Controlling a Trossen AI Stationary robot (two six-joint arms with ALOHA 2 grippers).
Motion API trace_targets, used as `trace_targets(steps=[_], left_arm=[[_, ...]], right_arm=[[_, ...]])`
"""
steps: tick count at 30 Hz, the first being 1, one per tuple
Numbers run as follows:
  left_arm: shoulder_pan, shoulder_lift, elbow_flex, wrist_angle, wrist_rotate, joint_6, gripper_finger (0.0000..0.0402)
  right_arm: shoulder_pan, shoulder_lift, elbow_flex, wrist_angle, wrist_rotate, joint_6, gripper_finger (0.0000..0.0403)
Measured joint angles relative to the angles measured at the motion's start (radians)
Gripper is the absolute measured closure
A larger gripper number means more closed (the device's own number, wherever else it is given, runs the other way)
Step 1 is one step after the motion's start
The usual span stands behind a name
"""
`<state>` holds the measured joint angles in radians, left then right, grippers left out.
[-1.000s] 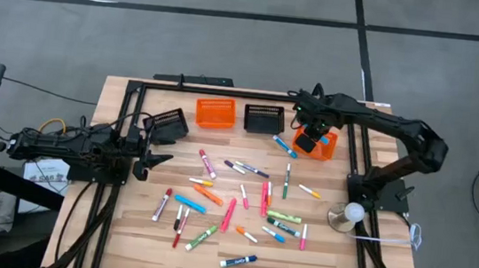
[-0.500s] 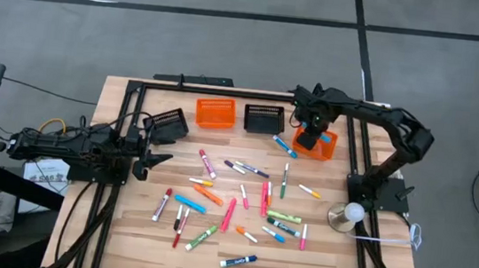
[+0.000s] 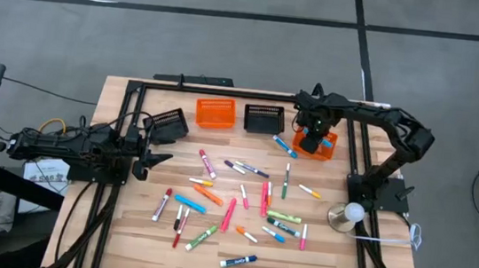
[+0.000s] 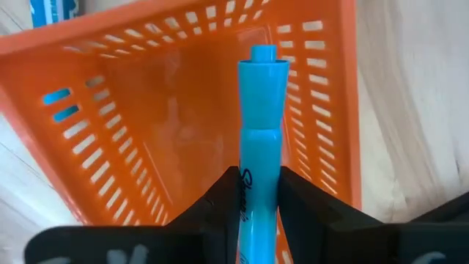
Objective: Pick & Place Markers
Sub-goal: Put the right blue marker into the right orange bin
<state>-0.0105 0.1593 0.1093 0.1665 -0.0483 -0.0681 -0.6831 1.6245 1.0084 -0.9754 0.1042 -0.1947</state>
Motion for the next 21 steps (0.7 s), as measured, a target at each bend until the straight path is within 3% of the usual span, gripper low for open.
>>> trace_targets(steps=[21], left_arm=[[0.000, 0.000, 0.000, 0.020, 0.000, 0.000, 0.0179]], right_arm=[[0.002, -0.001, 0.000, 0.040, -0.008, -0.015, 0.0330]])
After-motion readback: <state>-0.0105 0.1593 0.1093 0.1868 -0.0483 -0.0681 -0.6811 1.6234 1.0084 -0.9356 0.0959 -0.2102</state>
